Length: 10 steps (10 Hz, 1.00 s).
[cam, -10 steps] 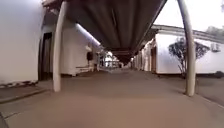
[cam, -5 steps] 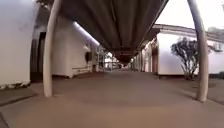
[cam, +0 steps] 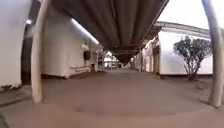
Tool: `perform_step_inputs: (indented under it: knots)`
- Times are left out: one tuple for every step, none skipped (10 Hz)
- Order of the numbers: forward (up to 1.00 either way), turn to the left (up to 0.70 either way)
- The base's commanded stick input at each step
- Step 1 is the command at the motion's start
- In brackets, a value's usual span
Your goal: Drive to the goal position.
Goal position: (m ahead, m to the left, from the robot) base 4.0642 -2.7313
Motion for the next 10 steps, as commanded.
perform_step_inputs:
  knots:
    - [0.70,0.00]
    - [0.70,0.00]
    - [0.70,-0.17]
    - [0.70,-0.35]
    - [0.70,-0.35]
    - [0.70,-0.24]
    - [0.70,-0.09]
    - [0.70,0.00]
    - [0.70,0.00]
    - [0.70,0.00]
